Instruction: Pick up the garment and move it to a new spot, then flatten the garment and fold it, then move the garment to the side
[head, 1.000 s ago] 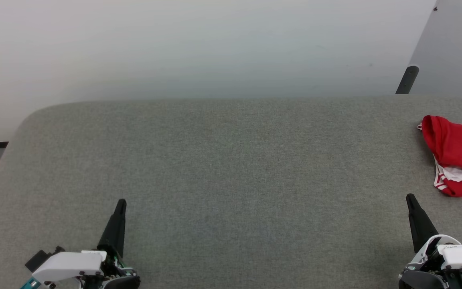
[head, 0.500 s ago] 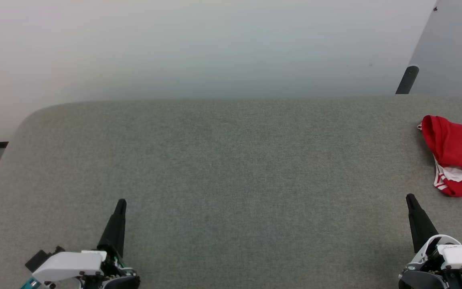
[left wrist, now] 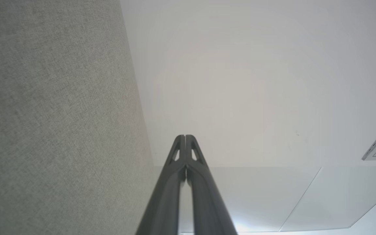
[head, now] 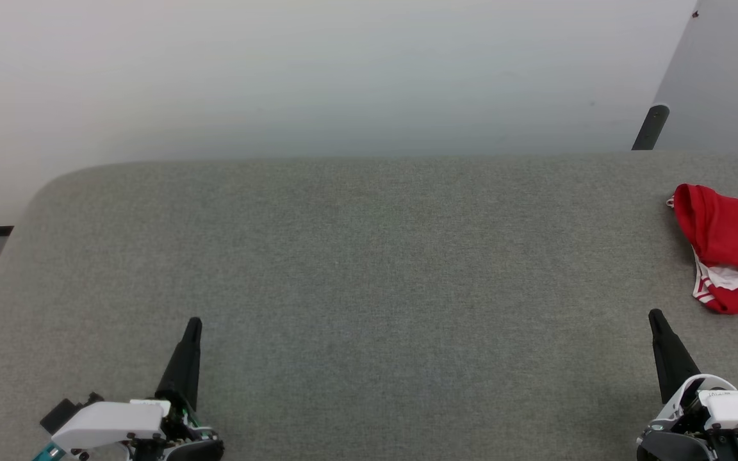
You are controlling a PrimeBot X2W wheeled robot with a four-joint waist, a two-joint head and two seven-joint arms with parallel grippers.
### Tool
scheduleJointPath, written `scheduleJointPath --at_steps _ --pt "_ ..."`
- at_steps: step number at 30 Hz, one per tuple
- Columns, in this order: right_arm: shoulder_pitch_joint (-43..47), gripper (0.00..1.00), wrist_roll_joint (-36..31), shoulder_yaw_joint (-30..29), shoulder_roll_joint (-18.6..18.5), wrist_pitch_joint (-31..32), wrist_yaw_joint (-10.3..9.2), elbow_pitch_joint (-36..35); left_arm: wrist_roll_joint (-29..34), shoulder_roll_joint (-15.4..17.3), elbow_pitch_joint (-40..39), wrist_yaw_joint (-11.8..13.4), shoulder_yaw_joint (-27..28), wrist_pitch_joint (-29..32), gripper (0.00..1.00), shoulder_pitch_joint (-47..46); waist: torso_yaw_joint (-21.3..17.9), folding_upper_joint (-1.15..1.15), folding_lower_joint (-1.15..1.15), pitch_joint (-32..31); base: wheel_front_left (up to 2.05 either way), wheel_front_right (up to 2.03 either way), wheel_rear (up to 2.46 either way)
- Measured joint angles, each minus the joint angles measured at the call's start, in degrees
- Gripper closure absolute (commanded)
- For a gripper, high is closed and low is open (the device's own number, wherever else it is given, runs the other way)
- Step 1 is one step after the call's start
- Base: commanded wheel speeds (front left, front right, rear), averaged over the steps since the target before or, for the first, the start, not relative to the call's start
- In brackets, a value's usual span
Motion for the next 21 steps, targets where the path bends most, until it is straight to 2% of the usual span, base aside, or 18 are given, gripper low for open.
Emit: scheduleJointPath --at_steps 21 --pt "0.00 1.00 0.01 0.00 0.00 0.00 0.00 0.00 0.00 0.00 0.00 0.00 0.01 0.00 1.00 -0.01 0.00 0.00 0.00 0.00 0.00 0.00 0.00"
